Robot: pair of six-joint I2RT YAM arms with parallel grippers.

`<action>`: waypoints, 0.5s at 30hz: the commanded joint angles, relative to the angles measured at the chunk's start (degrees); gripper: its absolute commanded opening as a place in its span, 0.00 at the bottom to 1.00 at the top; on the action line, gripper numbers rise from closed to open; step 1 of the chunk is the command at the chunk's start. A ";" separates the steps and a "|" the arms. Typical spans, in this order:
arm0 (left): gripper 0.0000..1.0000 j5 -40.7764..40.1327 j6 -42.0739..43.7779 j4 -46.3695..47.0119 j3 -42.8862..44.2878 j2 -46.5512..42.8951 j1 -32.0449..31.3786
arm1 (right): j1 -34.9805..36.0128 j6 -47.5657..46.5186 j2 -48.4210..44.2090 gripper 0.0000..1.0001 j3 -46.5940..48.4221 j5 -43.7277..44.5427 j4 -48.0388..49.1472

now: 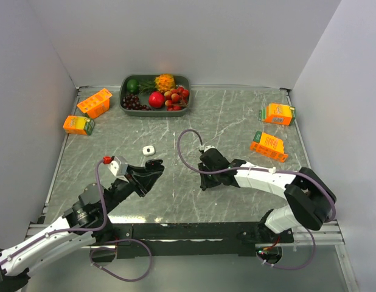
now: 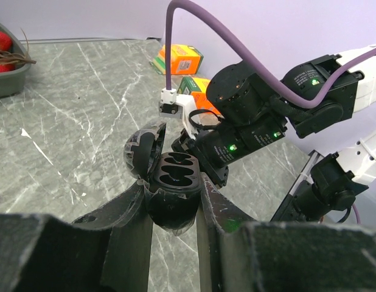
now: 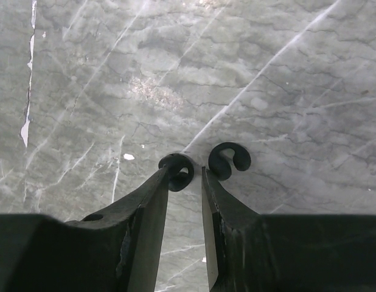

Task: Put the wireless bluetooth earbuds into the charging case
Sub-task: Pick up the earbud from the center of the board.

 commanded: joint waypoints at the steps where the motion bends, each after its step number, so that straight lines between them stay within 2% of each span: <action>1: 0.01 -0.04 -0.72 1.05 2.16 0.95 0.07 | -0.31 -1.14 2.33 0.35 1.17 -0.99 2.44; 15: 0.01 0.14 -1.25 0.87 2.16 1.66 -0.02 | -0.32 -1.23 4.26 0.33 -0.14 -1.60 3.41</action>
